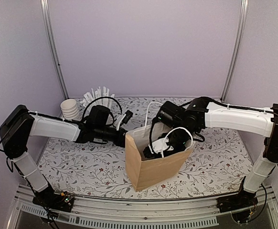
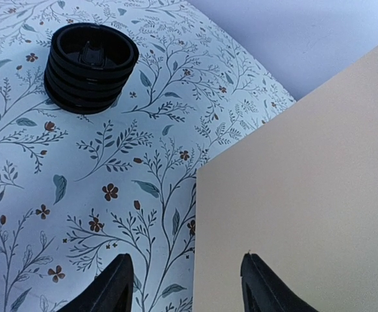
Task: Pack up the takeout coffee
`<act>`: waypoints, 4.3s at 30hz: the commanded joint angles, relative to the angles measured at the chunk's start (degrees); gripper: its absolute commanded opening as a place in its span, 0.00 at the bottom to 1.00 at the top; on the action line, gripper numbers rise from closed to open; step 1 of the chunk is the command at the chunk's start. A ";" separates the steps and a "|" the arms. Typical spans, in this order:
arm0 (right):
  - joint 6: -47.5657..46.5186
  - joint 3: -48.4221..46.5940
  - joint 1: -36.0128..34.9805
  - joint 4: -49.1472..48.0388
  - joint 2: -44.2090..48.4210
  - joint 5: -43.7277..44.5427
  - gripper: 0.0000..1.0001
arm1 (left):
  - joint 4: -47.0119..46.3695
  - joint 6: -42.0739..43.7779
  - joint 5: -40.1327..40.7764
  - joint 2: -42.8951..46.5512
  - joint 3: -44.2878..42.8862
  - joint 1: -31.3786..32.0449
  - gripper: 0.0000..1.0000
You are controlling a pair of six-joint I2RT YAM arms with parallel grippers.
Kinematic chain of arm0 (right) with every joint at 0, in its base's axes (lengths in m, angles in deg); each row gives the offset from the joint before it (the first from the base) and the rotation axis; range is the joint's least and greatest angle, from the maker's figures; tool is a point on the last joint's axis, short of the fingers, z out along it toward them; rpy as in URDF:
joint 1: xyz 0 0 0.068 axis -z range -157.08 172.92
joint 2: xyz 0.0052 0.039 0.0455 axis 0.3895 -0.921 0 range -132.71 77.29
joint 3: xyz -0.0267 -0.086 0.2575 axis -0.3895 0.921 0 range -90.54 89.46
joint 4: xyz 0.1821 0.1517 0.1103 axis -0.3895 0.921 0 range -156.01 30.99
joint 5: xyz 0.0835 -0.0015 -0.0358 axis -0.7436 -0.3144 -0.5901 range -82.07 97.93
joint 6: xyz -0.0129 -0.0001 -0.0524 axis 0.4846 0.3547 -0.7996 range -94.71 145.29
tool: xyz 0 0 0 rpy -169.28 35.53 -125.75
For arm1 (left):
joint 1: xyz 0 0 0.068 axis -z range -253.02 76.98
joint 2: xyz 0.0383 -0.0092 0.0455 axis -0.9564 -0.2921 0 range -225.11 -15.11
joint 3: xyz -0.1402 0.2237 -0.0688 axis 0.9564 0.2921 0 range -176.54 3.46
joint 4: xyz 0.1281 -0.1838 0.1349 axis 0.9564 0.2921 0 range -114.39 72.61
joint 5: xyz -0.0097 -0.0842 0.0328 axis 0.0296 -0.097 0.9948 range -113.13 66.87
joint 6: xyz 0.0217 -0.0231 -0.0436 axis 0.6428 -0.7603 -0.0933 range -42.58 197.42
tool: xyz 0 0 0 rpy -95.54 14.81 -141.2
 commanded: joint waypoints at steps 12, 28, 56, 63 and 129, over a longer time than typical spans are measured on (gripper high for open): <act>5.06 -4.01 -0.73 13.52 -9.24 6.78 0.36 | -1.67 -0.32 0.17 2.24 2.10 -0.66 0.59; 6.83 -24.00 -0.73 18.45 -8.36 0.77 0.77 | -0.73 -0.70 0.97 3.32 1.70 -0.65 0.59; 6.81 -31.69 -0.73 14.87 -1.10 0.15 0.98 | 21.55 3.05 12.12 23.69 -12.58 0.05 0.63; 6.34 -38.07 -0.73 13.10 0.70 3.69 0.99 | 22.48 4.55 9.97 21.88 -16.49 4.58 0.64; 24.39 34.97 45.63 -43.21 27.83 -12.31 0.91 | 42.45 28.53 58.69 14.49 -25.94 35.44 0.00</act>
